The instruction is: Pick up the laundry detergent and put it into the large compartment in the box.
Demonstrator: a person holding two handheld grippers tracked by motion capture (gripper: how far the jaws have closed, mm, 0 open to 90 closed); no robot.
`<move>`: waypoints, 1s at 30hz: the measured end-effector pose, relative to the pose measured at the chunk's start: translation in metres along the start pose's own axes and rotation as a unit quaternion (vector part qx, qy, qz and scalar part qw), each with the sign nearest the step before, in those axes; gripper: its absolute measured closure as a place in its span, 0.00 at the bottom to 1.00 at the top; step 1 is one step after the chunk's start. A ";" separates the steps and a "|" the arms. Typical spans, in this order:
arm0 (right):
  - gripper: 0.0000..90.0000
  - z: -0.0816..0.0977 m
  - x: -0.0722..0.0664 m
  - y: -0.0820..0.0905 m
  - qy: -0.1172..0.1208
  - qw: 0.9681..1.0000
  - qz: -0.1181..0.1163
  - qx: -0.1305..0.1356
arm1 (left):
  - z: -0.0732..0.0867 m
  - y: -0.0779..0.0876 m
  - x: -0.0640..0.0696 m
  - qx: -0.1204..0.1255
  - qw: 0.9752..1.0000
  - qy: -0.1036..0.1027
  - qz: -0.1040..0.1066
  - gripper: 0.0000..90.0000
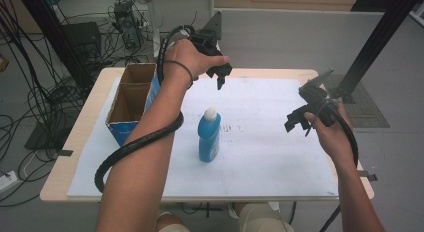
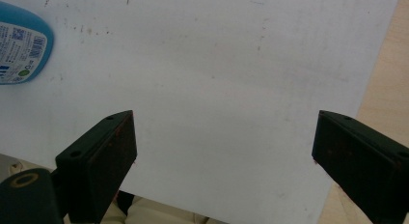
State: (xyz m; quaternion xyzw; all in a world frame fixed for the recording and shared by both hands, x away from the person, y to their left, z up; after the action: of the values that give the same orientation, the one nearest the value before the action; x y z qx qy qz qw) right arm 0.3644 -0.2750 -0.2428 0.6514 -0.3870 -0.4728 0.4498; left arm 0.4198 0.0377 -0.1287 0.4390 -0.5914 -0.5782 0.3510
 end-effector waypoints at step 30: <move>0.09 0.004 -0.003 0.002 0.002 1.000 0.001 0.000 | 0.010 -0.009 0.010 -0.003 1.000 -0.006 0.005 0.06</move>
State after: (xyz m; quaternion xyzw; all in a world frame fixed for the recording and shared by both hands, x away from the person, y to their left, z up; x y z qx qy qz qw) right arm 0.3601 -0.2734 -0.2407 0.6520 -0.3867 -0.4710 0.4511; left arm 0.4073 0.0325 -0.1391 0.4319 -0.5939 -0.5805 0.3517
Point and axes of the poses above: each handheld gripper's, and its own axes: y roughly backward along the jaws, z roughly out of its underside, x roughly to its right, the point moved 9 cm from there along -y, roughly forward along the jaws, and after that the axes turned 9 degrees about -z, right-handed, at the moved point
